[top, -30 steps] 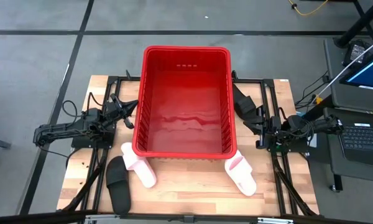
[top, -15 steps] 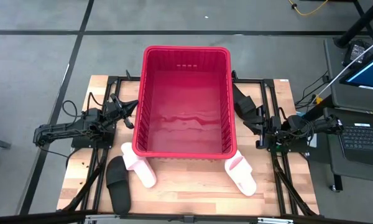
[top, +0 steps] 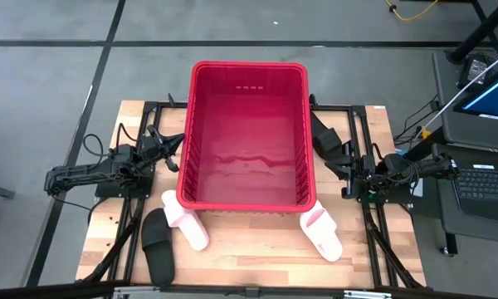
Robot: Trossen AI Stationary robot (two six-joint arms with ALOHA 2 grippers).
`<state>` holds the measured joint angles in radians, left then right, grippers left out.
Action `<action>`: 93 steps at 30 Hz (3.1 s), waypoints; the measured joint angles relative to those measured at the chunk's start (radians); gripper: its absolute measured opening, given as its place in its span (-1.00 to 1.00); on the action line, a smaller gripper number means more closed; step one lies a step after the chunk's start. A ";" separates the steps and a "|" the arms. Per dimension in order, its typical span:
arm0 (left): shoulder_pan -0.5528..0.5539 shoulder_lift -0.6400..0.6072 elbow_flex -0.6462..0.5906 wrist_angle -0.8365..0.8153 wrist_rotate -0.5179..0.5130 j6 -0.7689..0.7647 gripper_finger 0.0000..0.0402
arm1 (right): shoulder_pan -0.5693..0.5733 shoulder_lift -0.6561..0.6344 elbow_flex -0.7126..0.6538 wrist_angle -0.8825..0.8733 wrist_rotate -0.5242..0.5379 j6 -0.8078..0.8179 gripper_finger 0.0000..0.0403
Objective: Pick and place slides into bin
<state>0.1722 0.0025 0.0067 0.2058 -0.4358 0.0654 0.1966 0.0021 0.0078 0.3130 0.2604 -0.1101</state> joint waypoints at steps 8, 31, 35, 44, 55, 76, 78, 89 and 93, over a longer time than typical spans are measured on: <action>0.000 0.000 0.000 0.000 0.000 0.000 -0.98 | 0.000 0.000 0.000 0.000 0.000 0.000 -0.94; 0.000 0.000 0.000 0.000 0.000 0.000 -0.98 | 0.000 0.000 0.000 0.000 0.000 0.000 -0.94; 0.000 0.000 0.000 0.000 0.000 0.000 -0.98 | 0.000 0.000 0.000 0.000 0.000 0.000 -0.94; 0.000 0.000 0.000 0.000 -0.007 -0.023 -0.98 | 0.000 0.000 0.000 0.000 0.000 0.000 -0.94; 0.000 0.000 0.020 0.005 -0.068 -0.036 -0.98 | -0.001 0.000 0.000 0.032 0.001 -0.025 -0.94; 0.000 0.000 0.148 0.000 0.252 -0.036 -0.98 | -0.001 0.000 0.000 0.177 0.001 -0.023 -0.94; 0.000 0.000 0.148 0.000 0.252 -0.063 -0.98 | -0.001 0.000 0.000 0.177 0.000 -0.024 -0.94; 0.000 0.000 0.150 0.054 0.279 -0.097 -0.99 | -0.002 0.006 0.064 0.167 0.040 0.027 -0.97; 0.000 0.000 0.186 0.012 0.278 -0.097 -0.99 | -0.002 0.054 0.164 0.032 0.061 0.055 -0.97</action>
<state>0.1719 0.0025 0.1930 0.2178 -0.1574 -0.0319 0.1944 0.0565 0.1719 0.3454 0.3210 -0.0548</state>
